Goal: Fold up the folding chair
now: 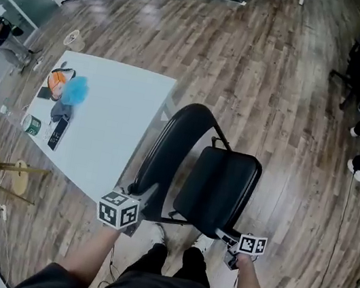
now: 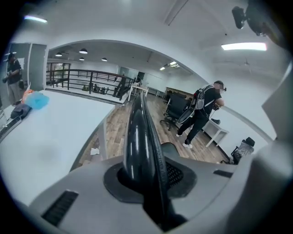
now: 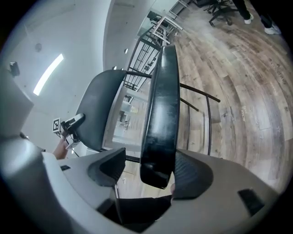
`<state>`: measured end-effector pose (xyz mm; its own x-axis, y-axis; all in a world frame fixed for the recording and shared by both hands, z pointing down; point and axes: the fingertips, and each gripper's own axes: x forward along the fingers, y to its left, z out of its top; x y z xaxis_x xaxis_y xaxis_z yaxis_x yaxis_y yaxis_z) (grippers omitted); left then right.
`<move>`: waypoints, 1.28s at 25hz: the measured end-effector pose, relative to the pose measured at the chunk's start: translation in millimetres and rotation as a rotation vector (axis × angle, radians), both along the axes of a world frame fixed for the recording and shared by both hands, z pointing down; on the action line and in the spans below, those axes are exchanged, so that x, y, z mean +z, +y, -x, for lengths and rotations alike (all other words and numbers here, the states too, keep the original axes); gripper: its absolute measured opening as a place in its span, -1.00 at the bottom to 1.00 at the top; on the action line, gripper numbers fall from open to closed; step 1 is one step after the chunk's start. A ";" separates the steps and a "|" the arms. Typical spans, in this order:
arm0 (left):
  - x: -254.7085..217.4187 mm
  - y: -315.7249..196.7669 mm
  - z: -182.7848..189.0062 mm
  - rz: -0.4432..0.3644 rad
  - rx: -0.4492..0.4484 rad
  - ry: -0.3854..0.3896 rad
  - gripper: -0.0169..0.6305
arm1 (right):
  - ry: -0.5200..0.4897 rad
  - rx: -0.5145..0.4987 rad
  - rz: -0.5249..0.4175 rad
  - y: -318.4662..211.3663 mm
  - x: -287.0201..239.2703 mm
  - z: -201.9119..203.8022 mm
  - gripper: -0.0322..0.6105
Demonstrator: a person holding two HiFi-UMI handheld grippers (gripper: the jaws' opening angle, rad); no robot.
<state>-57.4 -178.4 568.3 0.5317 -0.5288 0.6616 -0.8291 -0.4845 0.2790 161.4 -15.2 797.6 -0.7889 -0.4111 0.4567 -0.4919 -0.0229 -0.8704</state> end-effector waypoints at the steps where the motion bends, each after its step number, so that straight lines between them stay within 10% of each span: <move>1: -4.2 -1.2 6.3 0.002 -0.004 0.003 -0.73 | -0.008 0.001 -0.015 -4.0 -11.0 13.2 0.12; 15: -57.9 -11.4 63.4 -0.020 -0.027 -0.042 -0.73 | -0.066 -0.053 -0.140 -77.5 -115.2 201.1 0.12; 32: -60.2 -37.3 126.0 -0.017 -0.047 -0.056 -0.73 | -0.039 -0.100 -0.151 -140.4 -116.0 341.8 -0.01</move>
<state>-183.5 -215.7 508.1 0.4686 -0.5633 0.6805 -0.8650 -0.4490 0.2239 -180.4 -155.6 681.6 -0.8452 -0.3913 0.3641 -0.4510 0.1566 -0.8787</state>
